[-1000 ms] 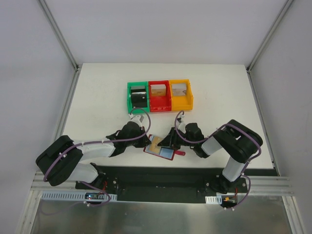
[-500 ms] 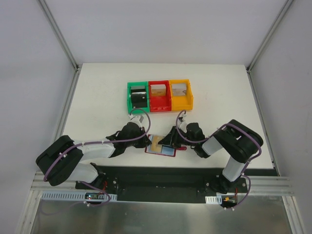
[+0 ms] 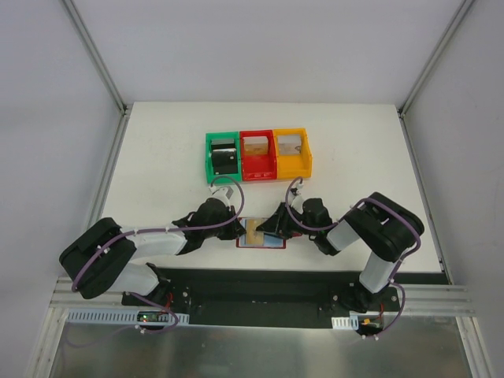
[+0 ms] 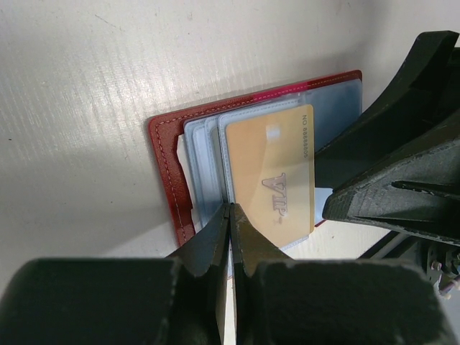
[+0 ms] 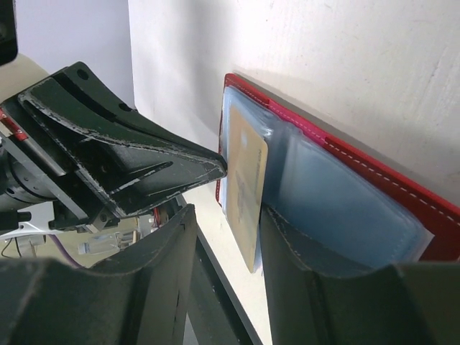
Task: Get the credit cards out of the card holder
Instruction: Remove the credit card from the card holder.
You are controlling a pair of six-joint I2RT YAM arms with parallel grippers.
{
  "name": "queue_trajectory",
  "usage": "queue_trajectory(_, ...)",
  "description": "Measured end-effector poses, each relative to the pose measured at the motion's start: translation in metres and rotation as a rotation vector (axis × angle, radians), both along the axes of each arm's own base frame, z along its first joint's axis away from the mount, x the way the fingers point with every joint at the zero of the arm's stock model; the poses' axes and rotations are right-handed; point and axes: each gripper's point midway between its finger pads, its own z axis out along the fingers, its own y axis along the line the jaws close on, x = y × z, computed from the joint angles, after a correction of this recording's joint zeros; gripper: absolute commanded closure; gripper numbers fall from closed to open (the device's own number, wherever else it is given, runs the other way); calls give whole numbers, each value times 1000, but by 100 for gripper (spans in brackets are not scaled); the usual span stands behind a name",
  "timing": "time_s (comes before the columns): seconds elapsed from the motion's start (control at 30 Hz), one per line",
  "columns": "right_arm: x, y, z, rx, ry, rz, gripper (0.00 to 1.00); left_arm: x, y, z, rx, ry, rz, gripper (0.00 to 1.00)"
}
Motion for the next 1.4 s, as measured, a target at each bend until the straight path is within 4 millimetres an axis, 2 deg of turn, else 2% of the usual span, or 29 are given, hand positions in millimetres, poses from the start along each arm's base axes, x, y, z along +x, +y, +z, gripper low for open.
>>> queue_trajectory(0.63,2,-3,-8,-8,21,-5,70,1,-3,0,-4,1,-5,100)
queue_trajectory(1.03,0,-6,-7,2,32,-8,83,2,-3,0,-3,1,-3,100)
queue_trajectory(1.4,-3,-9,-5,13,32,-2,84,2,-3,0,-3,1,-2,100)
